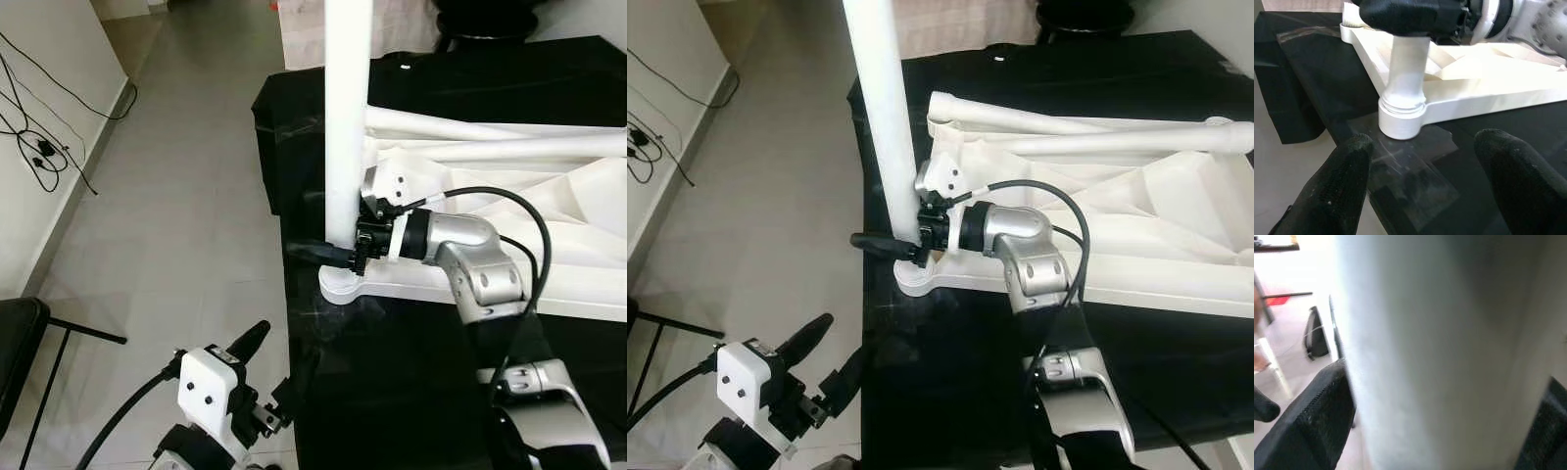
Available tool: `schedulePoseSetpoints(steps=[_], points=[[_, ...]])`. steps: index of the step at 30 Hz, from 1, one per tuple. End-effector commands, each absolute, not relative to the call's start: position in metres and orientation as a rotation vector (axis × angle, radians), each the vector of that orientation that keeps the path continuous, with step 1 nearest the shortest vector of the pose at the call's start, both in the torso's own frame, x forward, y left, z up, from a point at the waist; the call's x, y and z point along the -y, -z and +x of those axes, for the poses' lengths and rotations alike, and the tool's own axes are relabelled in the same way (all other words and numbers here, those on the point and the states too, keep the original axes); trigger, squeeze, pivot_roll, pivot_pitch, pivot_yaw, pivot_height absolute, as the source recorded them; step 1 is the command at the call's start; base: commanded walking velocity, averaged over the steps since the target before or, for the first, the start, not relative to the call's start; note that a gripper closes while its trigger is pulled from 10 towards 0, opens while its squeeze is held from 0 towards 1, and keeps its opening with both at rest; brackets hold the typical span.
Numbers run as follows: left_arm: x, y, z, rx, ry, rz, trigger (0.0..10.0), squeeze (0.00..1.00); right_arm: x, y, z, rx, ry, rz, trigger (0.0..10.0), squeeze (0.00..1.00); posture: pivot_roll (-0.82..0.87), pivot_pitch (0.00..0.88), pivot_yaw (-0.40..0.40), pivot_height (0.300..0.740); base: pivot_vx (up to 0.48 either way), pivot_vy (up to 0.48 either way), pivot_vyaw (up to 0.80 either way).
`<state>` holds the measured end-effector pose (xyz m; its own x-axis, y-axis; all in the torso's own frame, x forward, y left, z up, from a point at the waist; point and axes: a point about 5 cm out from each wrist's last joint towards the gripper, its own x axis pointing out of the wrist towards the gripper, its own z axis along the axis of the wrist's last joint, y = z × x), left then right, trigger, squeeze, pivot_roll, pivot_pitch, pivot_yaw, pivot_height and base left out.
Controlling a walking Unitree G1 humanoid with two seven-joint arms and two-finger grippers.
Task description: Building children table
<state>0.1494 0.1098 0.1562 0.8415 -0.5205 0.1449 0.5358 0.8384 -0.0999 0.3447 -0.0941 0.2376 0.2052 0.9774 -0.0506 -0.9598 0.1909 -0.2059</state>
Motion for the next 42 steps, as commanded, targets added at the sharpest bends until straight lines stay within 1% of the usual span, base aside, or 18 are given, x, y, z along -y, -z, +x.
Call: schedulePoseSetpoints(steps=[1,4,6,16,21,25,26,27,28,29,30,31,32,33,34,36,37,42], points=[[-0.109,-0.157,0.146,0.104,0.566,-0.132,10.0,0.00,0.081,-0.238,0.343,0.113,-1.440,-0.212,10.0,0.00,0.03,0.195,0.043,0.740,0.000,0.000,0.00],[-0.109,-0.157,0.146,0.103,0.567,-0.133,10.0,0.00,0.080,-0.238,0.345,0.105,-1.458,-0.207,10.0,0.00,0.04,0.197,0.040,0.740,0.000,0.000,0.00],[-0.108,-0.157,0.145,0.101,0.566,-0.133,10.0,0.00,0.078,-0.239,0.348,0.098,-1.502,-0.176,0.0,0.00,0.04,0.201,0.037,0.740,0.000,0.000,0.00],[-0.108,-0.158,0.146,0.101,0.562,-0.134,10.0,0.00,0.082,-0.237,0.349,0.086,-1.552,-0.159,0.0,0.00,0.04,0.201,0.041,0.740,0.000,0.000,0.00],[-0.109,-0.158,0.148,0.102,0.563,-0.132,10.0,0.00,0.089,-0.234,0.349,0.101,-1.507,-0.156,0.0,0.00,0.04,0.195,0.042,0.740,0.000,0.000,0.00],[-0.110,-0.158,0.148,0.103,0.560,-0.130,10.0,0.00,0.099,-0.227,0.346,0.117,-1.410,-0.184,0.0,0.00,0.04,0.197,0.045,0.740,0.000,0.000,0.00],[-0.110,-0.158,0.148,0.103,0.559,-0.129,10.0,0.00,0.105,-0.221,0.342,0.109,-1.332,-0.176,0.0,0.00,0.04,0.198,0.045,0.740,0.000,0.000,0.00],[-0.110,-0.158,0.148,0.103,0.559,-0.129,10.0,0.00,0.105,-0.221,0.342,0.109,-1.332,-0.176,0.0,0.00,0.04,0.198,0.045,0.740,0.000,0.000,0.00],[-0.111,-0.158,0.149,0.103,0.559,-0.128,10.0,0.00,0.110,-0.212,0.335,0.085,-1.204,-0.160,0.0,0.00,0.04,0.201,0.044,0.740,0.000,0.000,0.00],[-0.113,-0.157,0.149,0.103,0.559,-0.127,10.0,0.00,0.111,-0.199,0.328,0.075,-0.962,-0.149,0.0,0.00,0.03,0.203,0.054,0.740,0.000,0.000,0.00],[-0.113,-0.157,0.149,0.103,0.559,-0.127,10.0,0.00,0.111,-0.199,0.328,0.075,-0.962,-0.149,0.0,0.00,0.03,0.203,0.054,0.740,0.000,0.000,0.00],[-0.114,-0.157,0.150,0.102,0.560,-0.126,10.0,0.00,0.119,-0.179,0.313,-0.001,-0.666,-0.129,0.0,0.00,0.02,0.205,0.056,0.740,0.000,0.000,0.00],[-0.114,-0.157,0.150,0.101,0.565,-0.127,10.0,0.00,0.124,-0.167,0.295,-0.048,-0.499,-0.127,0.0,0.00,0.01,0.203,0.054,0.740,0.000,0.000,0.00],[-0.114,-0.157,0.150,0.101,0.565,-0.127,10.0,0.00,0.124,-0.167,0.295,-0.048,-0.499,-0.127,0.0,0.00,0.01,0.203,0.054,0.740,0.000,0.000,0.00],[-0.114,-0.157,0.151,0.100,0.571,-0.128,10.0,0.00,0.126,-0.161,0.283,-0.066,-0.416,-0.139,0.0,0.00,0.01,0.208,0.054,0.740,0.000,0.000,0.00],[-0.114,-0.157,0.152,0.100,0.575,-0.129,10.0,0.00,0.123,-0.159,0.279,-0.084,-0.407,-0.136,0.0,0.00,0.01,0.208,0.054,0.740,0.000,0.000,0.00],[-0.113,-0.156,0.152,0.098,0.578,-0.131,10.0,0.00,0.118,-0.162,0.285,-0.074,-0.411,-0.130,0.0,0.00,0.01,0.191,0.066,0.740,0.000,0.000,0.00],[-0.113,-0.155,0.154,0.097,0.581,-0.132,10.0,0.00,0.112,-0.165,0.294,-0.064,-0.403,-0.121,0.0,0.00,0.01,0.187,0.066,0.740,0.000,0.000,0.00]])
